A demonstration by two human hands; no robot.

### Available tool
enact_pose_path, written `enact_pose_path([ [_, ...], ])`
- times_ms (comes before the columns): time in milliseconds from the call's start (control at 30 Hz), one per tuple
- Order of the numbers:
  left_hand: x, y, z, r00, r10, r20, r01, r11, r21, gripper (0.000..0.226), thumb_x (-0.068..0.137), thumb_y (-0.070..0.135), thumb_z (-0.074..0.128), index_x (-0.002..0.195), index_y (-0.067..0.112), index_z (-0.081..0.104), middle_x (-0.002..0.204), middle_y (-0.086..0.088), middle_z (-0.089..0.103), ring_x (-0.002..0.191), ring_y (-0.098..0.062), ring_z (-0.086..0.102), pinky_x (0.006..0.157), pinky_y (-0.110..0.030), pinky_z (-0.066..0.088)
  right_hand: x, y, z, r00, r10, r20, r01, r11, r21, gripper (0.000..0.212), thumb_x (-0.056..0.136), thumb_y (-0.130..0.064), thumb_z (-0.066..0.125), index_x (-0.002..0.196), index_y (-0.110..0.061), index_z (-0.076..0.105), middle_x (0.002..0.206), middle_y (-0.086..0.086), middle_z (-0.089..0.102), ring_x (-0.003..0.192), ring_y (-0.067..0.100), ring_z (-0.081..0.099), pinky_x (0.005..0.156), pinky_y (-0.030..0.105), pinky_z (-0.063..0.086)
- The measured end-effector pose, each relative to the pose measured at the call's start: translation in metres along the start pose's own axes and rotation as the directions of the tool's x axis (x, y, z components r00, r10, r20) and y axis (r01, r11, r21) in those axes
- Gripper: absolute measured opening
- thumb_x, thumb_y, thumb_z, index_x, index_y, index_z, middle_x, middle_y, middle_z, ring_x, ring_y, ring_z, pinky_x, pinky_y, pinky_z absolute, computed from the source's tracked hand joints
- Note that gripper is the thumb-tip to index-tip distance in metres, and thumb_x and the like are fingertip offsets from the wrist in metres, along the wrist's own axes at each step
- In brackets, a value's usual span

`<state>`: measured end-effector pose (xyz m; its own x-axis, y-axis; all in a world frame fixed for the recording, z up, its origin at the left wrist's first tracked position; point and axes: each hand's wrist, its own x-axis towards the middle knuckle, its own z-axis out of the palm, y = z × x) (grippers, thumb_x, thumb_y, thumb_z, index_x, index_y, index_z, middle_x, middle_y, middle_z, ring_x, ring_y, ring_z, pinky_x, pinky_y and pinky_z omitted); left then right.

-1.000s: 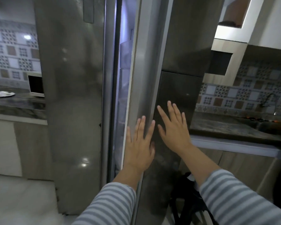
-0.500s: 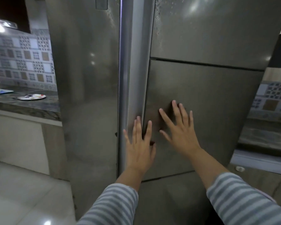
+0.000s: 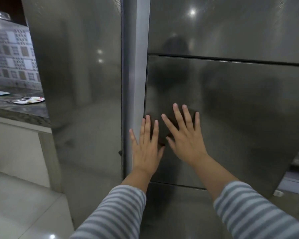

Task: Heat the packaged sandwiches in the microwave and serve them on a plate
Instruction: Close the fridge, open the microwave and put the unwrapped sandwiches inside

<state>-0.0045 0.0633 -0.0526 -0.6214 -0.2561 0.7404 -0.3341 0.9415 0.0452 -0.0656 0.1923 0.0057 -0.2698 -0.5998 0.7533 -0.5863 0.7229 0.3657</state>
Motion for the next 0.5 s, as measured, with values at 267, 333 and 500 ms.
enact_pose_path([
  [267, 0.037, -0.013, 0.04, 0.993, 0.059, 0.098, -0.06, 0.998, 0.012, 0.094, 0.089, 0.057, 0.04, 0.148, 0.014, -0.02, 0.153, -0.009, -0.031, 0.146, -0.026, -0.02, 0.115, -0.063, 0.005, 0.02, -0.001, 0.046, 0.995, 0.051, 0.08, -0.046, 0.997, -0.065, 0.094, 0.078, -0.05, 0.067, 0.152, -0.027, 0.015, 0.161, 0.012, 0.001, 0.146, 0.037, -0.005, 0.112, 0.061, -0.008],
  [333, 0.037, -0.017, 0.043, 0.995, 0.065, 0.069, -0.067, 0.997, 0.024, 0.093, 0.085, 0.058, 0.037, 0.15, 0.014, -0.012, 0.157, -0.011, -0.018, 0.147, -0.025, -0.012, 0.113, -0.064, 0.007, 0.02, -0.001, 0.048, 0.996, 0.045, 0.081, -0.039, 0.997, -0.068, 0.091, 0.08, -0.052, 0.064, 0.153, -0.027, 0.015, 0.161, 0.012, 0.0, 0.146, 0.037, -0.005, 0.112, 0.061, -0.009],
  [500, 0.037, -0.022, 0.038, 0.99, 0.101, 0.096, -0.1, 0.995, -0.011, 0.094, 0.086, 0.058, 0.047, 0.151, 0.015, -0.008, 0.157, -0.01, -0.017, 0.146, -0.023, -0.014, 0.113, -0.062, 0.003, 0.02, -0.005, 0.042, 0.992, 0.057, 0.116, -0.052, 0.997, -0.049, 0.09, 0.081, -0.05, 0.064, 0.153, -0.027, 0.016, 0.161, 0.012, 0.001, 0.146, 0.037, -0.006, 0.112, 0.061, -0.008],
])
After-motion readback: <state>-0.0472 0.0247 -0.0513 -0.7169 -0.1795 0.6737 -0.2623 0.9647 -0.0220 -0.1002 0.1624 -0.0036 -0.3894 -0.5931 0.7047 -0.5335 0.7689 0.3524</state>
